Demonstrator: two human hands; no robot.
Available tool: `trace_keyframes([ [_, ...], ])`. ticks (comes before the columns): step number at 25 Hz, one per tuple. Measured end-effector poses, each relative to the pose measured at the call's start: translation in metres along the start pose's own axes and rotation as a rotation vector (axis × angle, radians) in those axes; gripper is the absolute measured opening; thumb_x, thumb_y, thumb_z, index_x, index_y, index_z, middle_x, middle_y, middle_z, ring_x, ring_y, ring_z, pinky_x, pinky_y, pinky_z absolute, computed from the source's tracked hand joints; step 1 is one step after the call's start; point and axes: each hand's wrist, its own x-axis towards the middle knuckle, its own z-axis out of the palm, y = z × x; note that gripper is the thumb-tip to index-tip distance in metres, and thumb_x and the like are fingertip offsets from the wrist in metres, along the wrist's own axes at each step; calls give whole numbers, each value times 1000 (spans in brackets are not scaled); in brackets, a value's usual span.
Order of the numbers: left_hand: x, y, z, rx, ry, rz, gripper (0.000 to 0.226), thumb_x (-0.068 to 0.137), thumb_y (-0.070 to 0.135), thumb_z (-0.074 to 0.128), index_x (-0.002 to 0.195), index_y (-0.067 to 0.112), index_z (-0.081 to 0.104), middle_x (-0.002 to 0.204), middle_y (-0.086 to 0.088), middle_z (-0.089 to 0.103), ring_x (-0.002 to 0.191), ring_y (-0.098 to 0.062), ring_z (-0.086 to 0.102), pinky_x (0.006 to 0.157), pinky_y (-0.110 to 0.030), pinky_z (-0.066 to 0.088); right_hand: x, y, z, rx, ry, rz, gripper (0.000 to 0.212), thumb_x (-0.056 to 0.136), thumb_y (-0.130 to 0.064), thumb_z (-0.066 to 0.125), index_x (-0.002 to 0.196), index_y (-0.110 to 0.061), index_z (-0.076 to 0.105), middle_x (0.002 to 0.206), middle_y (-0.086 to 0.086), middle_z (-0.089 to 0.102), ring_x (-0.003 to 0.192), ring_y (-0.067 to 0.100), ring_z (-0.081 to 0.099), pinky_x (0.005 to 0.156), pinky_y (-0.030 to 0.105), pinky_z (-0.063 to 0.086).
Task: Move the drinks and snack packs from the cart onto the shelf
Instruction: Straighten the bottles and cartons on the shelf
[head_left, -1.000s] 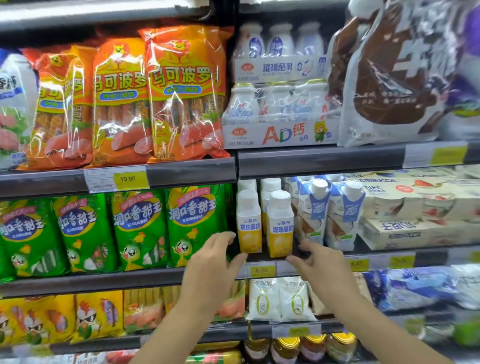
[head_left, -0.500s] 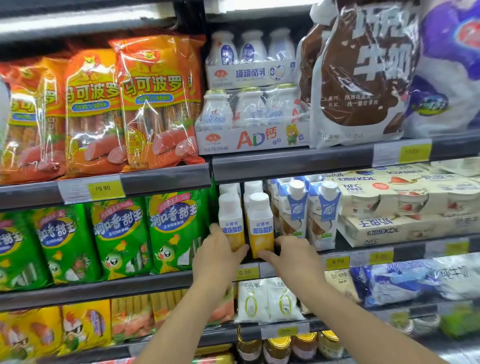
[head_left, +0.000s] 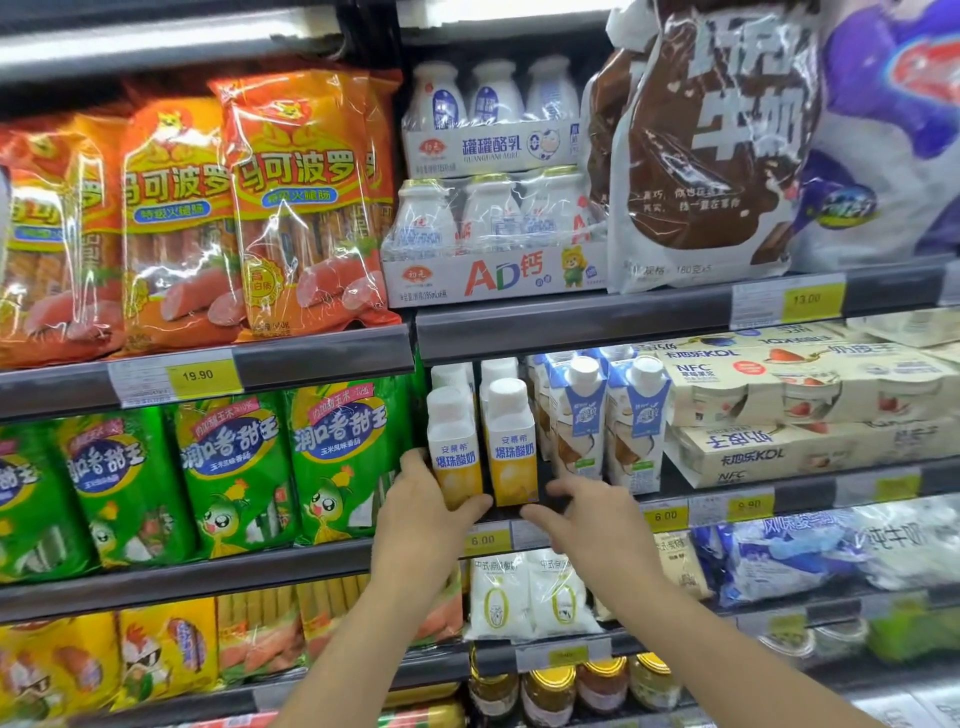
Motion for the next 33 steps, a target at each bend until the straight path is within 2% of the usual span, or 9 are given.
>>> trace_keyframes([
  [3,-25,-9,-2,-11,214,263,42,82,36,74,112,18,52,100,8,57,83,-10,57,69,-8,41,-15,31,-30,156,117,78,34,82,-54,71,101,-27,70,72,-9,70,67,7,67,61,24,49],
  [5,-40,0,5,34,244,432,31,84,35,70,105,17,55,91,8,56,63,-6,49,55,-2,35,-13,52,-47,200,229,118,35,82,-53,72,101,-25,64,65,-5,68,61,11,66,59,33,55],
  [10,-44,66,37,72,144,573,57,85,44,64,130,15,46,112,2,61,61,-5,54,52,-2,38,0,77,-57,134,203,168,62,80,-62,69,127,-26,52,70,-4,71,69,19,69,66,43,59],
  [12,-40,91,45,65,124,544,72,86,40,69,143,13,35,135,-1,53,90,-9,64,70,-4,41,6,81,-56,85,147,165,60,79,-63,68,126,-28,55,77,-5,72,76,21,71,67,44,61],
  [16,-28,116,60,-64,58,341,86,89,33,68,152,13,12,153,-2,35,130,-14,48,87,-13,35,18,78,-58,-44,95,122,44,78,-67,66,101,-30,66,82,-7,72,71,15,71,61,37,60],
  [21,-21,117,82,-48,5,188,87,90,36,65,152,13,10,150,-5,41,125,-19,52,84,-20,43,24,79,-59,-111,69,104,40,82,-65,63,89,-26,64,76,-6,68,71,15,68,54,29,53],
  [25,-15,113,93,-11,-22,103,78,88,32,67,145,12,17,141,-9,49,111,-28,62,85,-43,56,28,80,-58,-106,73,105,39,84,-62,64,90,-23,64,80,-3,67,76,18,67,60,34,56],
  [28,-14,113,95,26,-26,78,66,90,24,66,139,12,23,134,-11,54,105,-32,64,83,-46,56,29,79,-59,-114,88,86,38,84,-60,65,92,-22,66,82,-3,65,81,19,62,57,31,48],
  [33,-14,112,96,-1,-45,38,64,90,20,66,138,15,24,129,-9,58,104,-29,63,84,-46,56,33,77,-58,-125,91,98,41,84,-61,64,94,-22,66,86,-2,67,81,21,64,63,34,53],
])
